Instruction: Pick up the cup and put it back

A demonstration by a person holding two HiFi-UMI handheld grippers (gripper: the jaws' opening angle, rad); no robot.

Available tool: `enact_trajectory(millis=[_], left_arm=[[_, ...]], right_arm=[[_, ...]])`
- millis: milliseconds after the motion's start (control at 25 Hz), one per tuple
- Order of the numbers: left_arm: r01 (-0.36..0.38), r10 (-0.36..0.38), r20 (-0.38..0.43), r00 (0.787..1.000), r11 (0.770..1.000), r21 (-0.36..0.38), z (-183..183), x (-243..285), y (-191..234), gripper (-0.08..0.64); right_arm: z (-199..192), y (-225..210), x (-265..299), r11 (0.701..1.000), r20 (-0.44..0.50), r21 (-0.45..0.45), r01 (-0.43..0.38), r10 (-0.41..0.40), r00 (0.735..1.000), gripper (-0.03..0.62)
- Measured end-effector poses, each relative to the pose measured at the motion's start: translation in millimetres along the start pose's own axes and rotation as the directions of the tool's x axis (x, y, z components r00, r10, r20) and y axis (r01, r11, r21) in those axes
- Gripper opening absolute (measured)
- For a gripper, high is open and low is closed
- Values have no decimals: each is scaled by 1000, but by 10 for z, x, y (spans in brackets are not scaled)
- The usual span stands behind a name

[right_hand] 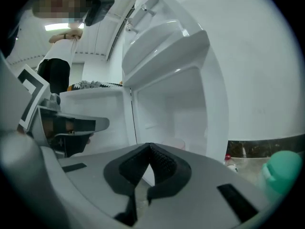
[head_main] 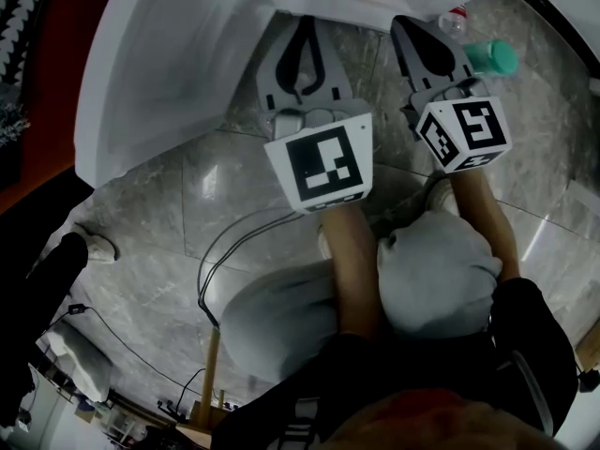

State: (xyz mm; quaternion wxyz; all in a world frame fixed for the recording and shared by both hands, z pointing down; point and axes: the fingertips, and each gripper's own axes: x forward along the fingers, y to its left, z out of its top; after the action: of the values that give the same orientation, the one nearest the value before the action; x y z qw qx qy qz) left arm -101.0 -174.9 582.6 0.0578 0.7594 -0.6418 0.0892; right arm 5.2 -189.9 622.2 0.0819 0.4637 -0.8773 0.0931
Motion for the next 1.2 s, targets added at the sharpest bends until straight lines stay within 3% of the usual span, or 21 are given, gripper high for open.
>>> enact_trajectory(millis=[240,1040,1200], left_arm=[[87,-87,4,996,996,9,-8,37,-172,14],[115,-114,12,993,993,-23,-15,53,-206,14],[134,-134,5,991,991,1,-61,66,-225,14]], right_arm=[[4,5,-4,1000,0,10,-11,11,1000,9],[7,-11,-31,1000,1,13,-11,11,1000,9],[-2,-6,-25,1000,-3,0,-6,6,1000,9]])
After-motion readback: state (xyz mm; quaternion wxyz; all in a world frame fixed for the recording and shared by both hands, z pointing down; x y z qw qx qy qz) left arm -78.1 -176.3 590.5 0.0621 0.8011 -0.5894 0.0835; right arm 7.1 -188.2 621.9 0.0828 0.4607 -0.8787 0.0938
